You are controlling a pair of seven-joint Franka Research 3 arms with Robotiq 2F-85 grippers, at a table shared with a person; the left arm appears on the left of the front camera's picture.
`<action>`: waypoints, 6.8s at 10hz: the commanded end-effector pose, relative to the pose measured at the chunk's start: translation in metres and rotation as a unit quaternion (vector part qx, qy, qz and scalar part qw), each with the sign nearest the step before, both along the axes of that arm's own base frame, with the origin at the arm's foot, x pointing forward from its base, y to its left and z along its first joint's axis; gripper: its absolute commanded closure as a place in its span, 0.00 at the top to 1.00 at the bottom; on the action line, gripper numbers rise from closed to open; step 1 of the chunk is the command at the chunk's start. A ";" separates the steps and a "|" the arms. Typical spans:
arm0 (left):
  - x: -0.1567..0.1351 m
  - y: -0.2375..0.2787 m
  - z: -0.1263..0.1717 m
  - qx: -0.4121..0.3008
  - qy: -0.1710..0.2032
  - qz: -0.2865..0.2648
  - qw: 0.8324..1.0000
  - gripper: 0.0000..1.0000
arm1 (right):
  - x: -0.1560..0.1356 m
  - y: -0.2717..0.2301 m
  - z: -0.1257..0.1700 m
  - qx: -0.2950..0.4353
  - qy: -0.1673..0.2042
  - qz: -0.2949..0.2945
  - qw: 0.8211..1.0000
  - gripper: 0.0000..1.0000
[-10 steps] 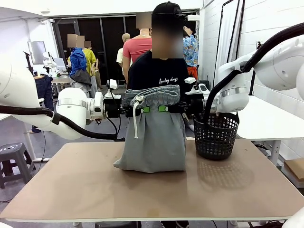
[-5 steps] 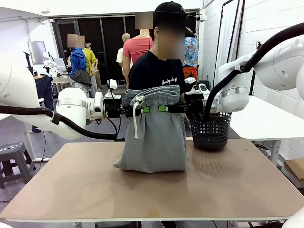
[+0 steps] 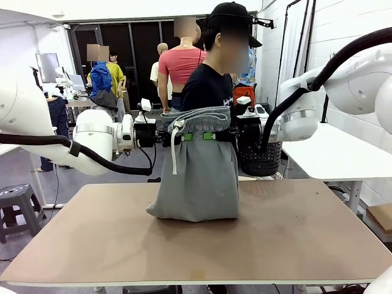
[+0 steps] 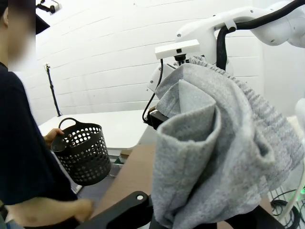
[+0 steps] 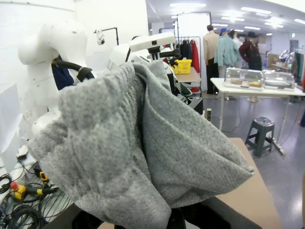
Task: Fold the training pants.
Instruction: Fold the Training pants in half.
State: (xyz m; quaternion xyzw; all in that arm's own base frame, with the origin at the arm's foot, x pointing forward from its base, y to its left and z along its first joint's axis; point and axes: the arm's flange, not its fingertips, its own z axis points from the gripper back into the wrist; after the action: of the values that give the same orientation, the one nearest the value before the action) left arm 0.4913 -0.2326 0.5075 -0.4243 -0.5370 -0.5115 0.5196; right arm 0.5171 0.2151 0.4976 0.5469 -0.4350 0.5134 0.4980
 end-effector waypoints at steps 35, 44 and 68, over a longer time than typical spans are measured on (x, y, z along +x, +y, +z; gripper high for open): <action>-0.045 0.018 -0.107 0.012 0.269 -0.065 0.961 0.00 | -0.016 -0.002 -0.128 -0.055 0.309 0.061 0.948 0.00; 0.031 0.049 -0.216 -0.031 0.451 -0.031 0.891 0.00 | 0.047 0.000 -0.214 -0.038 0.442 0.002 0.896 0.00; 0.148 0.043 -0.279 -0.019 0.522 0.040 0.852 0.00 | 0.180 0.035 -0.270 -0.067 0.504 -0.112 0.854 0.00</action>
State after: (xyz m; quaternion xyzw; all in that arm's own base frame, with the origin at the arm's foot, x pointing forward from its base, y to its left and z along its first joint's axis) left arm 0.6391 -0.1943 0.2325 -0.6169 -0.2355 -0.1931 0.7257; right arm 0.6760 0.2547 0.2250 0.6583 -0.1445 0.1654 0.7200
